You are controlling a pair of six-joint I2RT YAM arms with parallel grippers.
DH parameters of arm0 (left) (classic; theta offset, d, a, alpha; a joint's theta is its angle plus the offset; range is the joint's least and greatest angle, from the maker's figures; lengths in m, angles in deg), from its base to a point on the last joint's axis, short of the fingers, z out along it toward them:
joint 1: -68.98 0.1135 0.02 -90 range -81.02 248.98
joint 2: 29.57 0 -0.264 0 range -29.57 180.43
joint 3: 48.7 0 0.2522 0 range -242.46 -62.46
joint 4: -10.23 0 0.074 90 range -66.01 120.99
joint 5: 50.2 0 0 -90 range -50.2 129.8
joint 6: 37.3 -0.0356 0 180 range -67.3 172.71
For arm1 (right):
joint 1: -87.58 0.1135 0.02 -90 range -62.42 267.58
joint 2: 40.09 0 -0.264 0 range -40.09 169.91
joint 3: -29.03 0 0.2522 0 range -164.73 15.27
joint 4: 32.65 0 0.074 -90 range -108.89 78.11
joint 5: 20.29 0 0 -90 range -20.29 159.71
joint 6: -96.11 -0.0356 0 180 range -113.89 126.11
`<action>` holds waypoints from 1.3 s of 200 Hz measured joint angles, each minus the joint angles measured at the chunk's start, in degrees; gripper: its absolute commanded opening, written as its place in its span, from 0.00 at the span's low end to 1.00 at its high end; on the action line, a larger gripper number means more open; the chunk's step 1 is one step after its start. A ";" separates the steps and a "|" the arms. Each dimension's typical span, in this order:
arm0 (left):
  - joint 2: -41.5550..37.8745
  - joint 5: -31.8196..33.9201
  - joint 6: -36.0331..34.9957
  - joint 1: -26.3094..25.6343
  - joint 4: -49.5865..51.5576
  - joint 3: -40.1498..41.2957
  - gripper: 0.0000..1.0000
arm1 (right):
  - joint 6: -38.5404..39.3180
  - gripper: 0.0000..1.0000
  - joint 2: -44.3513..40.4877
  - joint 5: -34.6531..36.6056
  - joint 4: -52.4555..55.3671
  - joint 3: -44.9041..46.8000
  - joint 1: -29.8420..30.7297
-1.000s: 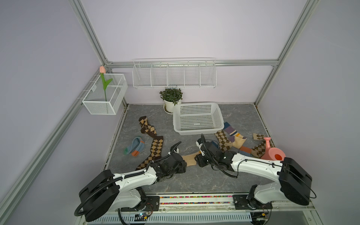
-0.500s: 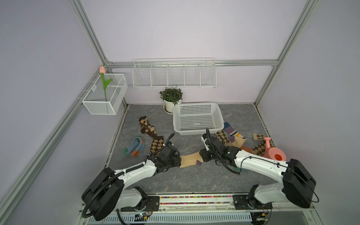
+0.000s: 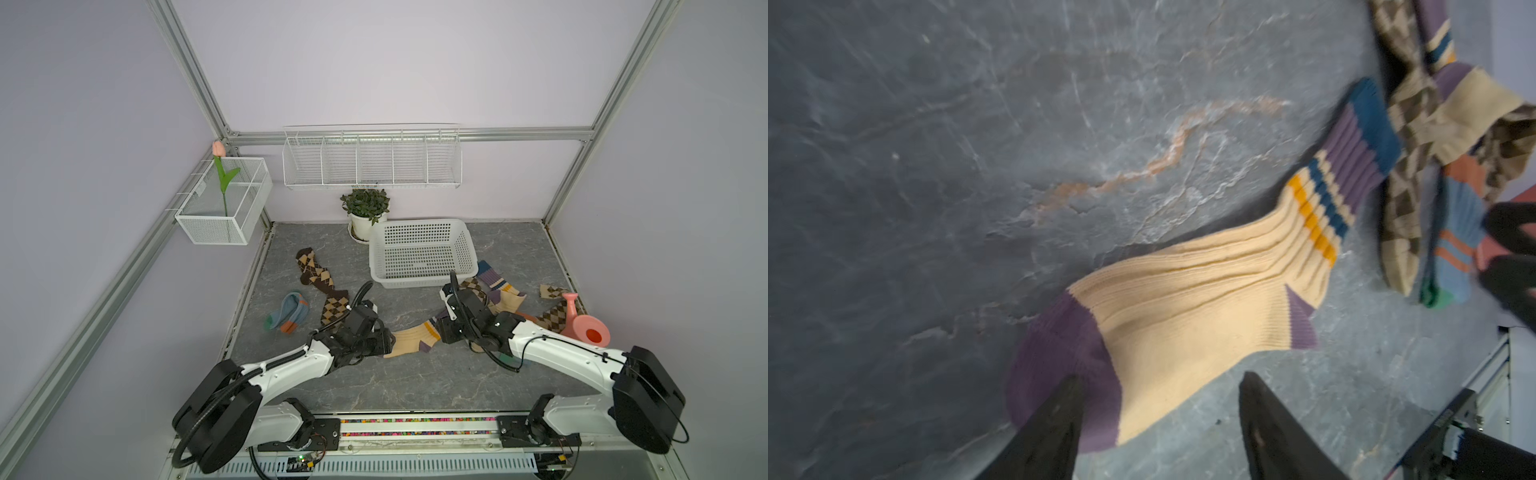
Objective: Place the socks together as a pair
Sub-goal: Adjust the sock at the center of the board.
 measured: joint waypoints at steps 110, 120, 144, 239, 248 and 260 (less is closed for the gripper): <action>3.15 5.03 -7.17 8.70 10.08 -6.21 0.60 | 1.07 0.60 -4.74 -0.04 2.54 1.25 -2.71; 3.63 5.05 -8.11 9.92 11.15 -6.56 0.59 | 1.25 0.61 -4.81 -0.20 2.69 1.25 -2.71; 5.53 4.85 -9.75 10.58 13.09 -8.72 0.60 | 1.75 0.63 -4.81 -0.92 3.28 1.25 -2.71; -24.68 11.41 -9.62 10.58 18.97 -5.49 0.58 | 9.05 0.78 11.78 -10.54 5.46 -8.72 4.39; -28.15 12.83 -9.40 10.58 19.69 -4.42 0.58 | 8.92 0.78 14.43 -10.36 5.55 -10.58 4.83; -31.63 14.38 -9.09 10.58 20.81 -3.54 0.58 | 8.55 0.78 17.53 -9.46 5.73 -12.66 5.16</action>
